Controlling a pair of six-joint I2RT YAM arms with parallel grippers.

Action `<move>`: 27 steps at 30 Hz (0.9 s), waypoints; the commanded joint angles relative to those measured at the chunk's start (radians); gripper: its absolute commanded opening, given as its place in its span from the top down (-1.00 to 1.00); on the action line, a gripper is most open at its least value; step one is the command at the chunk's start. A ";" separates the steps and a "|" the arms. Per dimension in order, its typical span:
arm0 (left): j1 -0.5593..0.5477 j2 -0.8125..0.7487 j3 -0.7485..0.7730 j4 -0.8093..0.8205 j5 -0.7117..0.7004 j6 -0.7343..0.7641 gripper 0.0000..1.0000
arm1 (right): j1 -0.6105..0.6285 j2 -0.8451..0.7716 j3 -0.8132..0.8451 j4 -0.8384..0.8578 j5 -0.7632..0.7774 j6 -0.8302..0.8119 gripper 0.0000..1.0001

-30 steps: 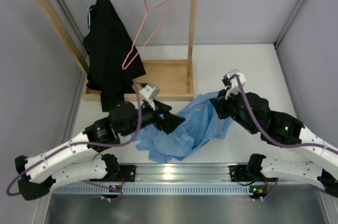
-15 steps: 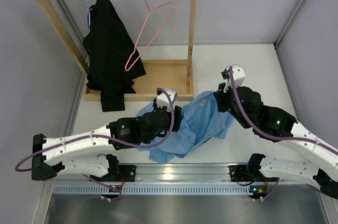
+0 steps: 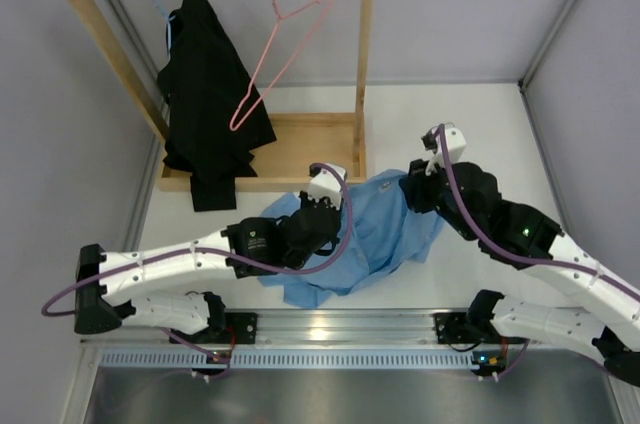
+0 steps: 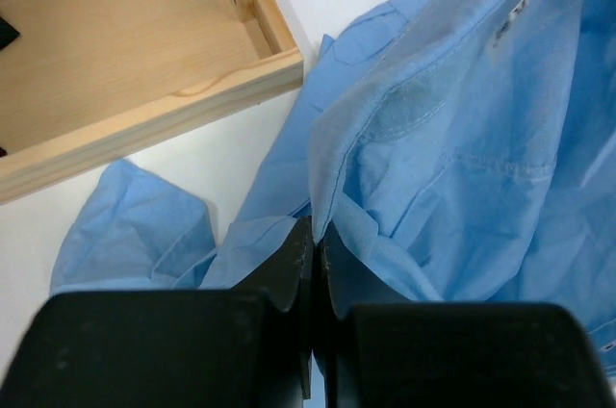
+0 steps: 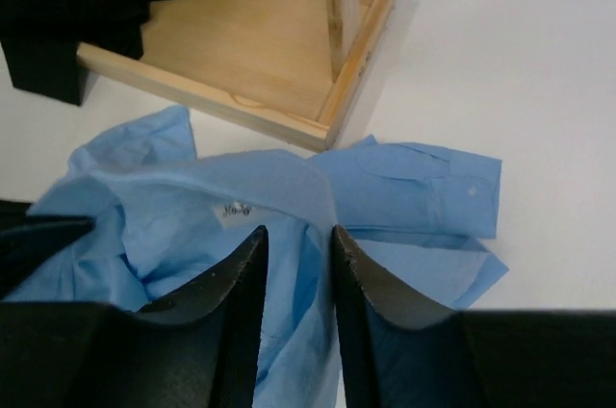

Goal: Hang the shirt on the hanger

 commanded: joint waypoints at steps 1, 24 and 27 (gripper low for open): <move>-0.002 -0.018 0.083 0.011 -0.075 0.012 1.00 | -0.021 -0.049 -0.047 0.059 -0.118 0.012 0.35; 0.014 -0.009 0.141 0.011 -0.193 -0.014 1.00 | -0.041 -0.344 -0.463 0.139 -0.277 0.151 0.68; 0.014 -0.013 0.205 0.013 -0.212 0.044 1.00 | -0.041 -0.350 -0.343 0.103 -0.300 0.109 1.00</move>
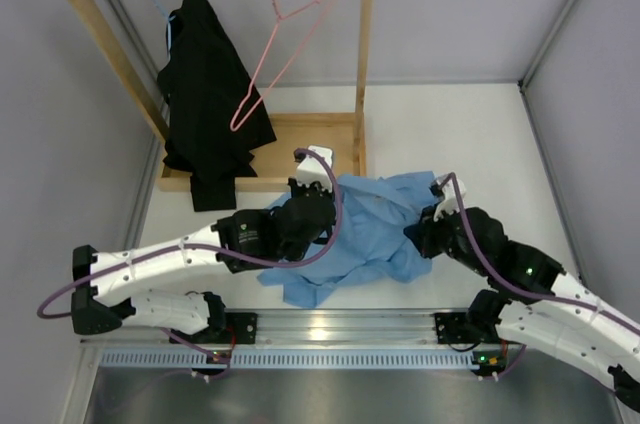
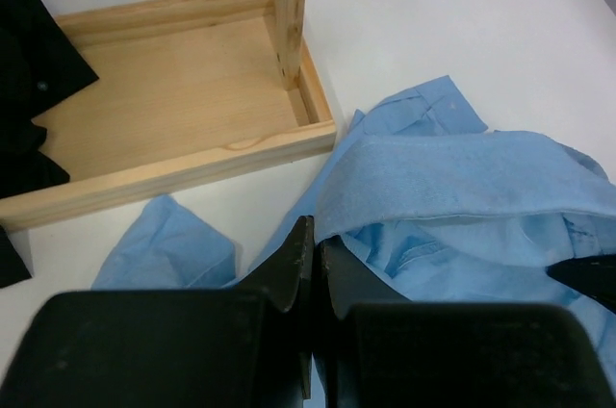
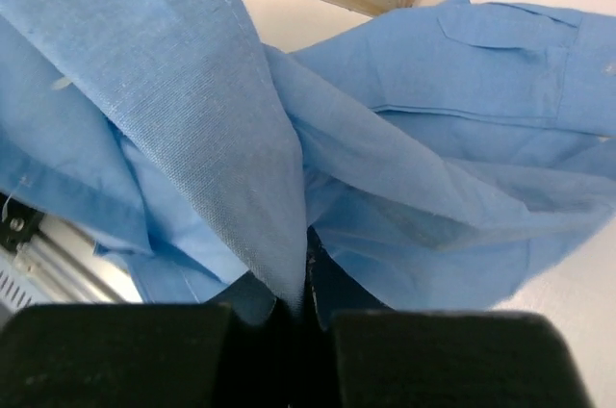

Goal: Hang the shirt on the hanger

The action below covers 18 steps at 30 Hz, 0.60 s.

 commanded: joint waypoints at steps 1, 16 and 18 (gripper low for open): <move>0.005 -0.013 0.136 0.030 -0.054 0.082 1.00 | -0.019 -0.007 0.248 -0.007 -0.034 -0.064 1.00; 0.003 -0.327 0.116 0.568 0.440 0.421 1.00 | -0.018 0.347 1.058 -0.284 -0.249 -0.117 1.00; 0.003 -0.293 0.046 0.568 0.391 0.371 1.00 | -0.018 0.278 0.957 -0.258 -0.105 -0.094 1.00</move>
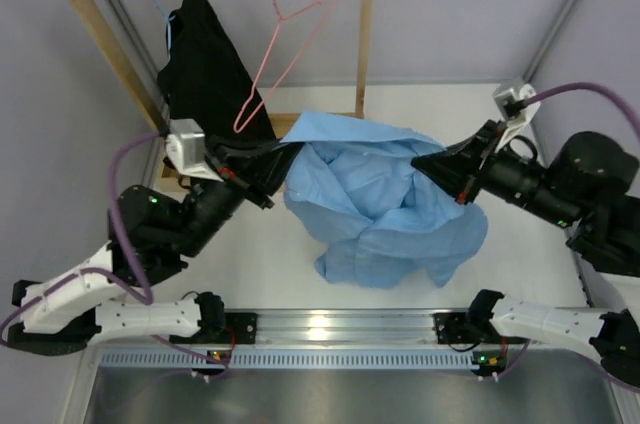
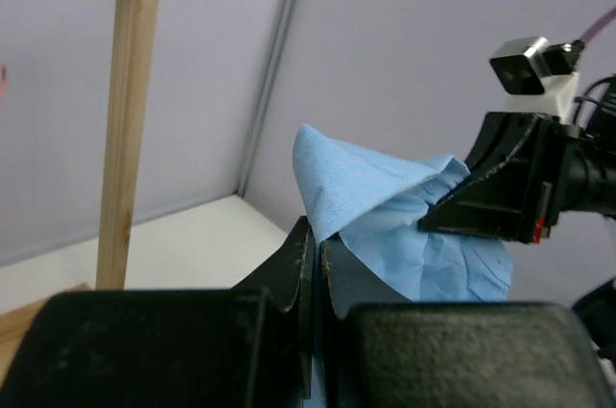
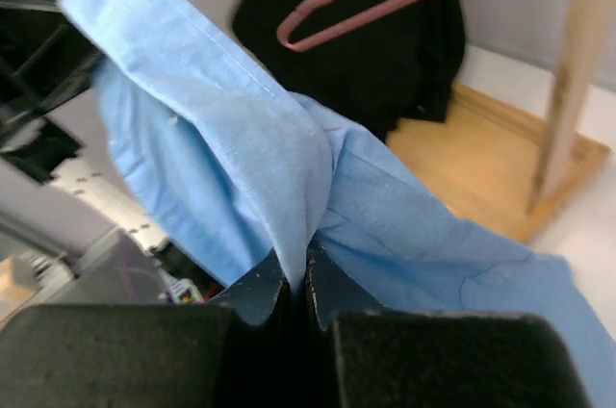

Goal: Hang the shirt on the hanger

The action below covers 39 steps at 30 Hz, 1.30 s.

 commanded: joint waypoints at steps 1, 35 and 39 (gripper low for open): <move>0.009 0.101 -0.101 0.076 -0.137 -0.036 1.00 | -0.015 -0.099 -0.188 -0.053 0.232 0.056 1.00; 0.152 0.404 -0.327 0.061 0.122 -0.464 1.00 | -0.296 -0.199 -0.548 0.134 -0.026 -0.050 -0.41; 0.150 0.344 -0.407 0.064 0.104 -0.499 1.00 | -0.296 -0.144 -0.469 0.185 -0.159 -0.013 -0.40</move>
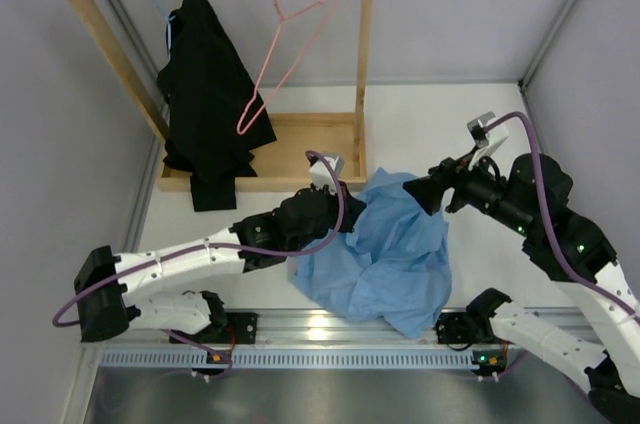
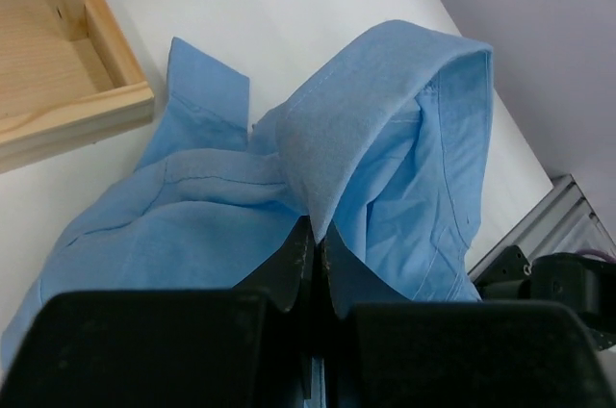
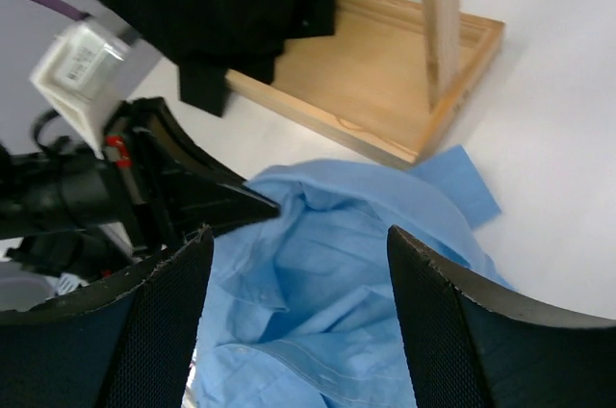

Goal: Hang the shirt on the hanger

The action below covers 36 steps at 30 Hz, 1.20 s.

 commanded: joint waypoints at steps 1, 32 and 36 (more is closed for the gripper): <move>-0.003 -0.063 -0.078 0.103 0.043 -0.031 1.00 | -0.010 0.092 0.093 0.094 -0.195 0.017 -0.39; -0.001 -0.141 -0.486 0.362 -0.073 -0.141 1.00 | 0.452 1.033 1.014 0.186 0.481 0.049 -0.60; -0.001 -0.094 -0.492 0.417 -0.001 -0.131 1.00 | 0.449 1.115 1.136 0.183 0.546 0.040 -0.65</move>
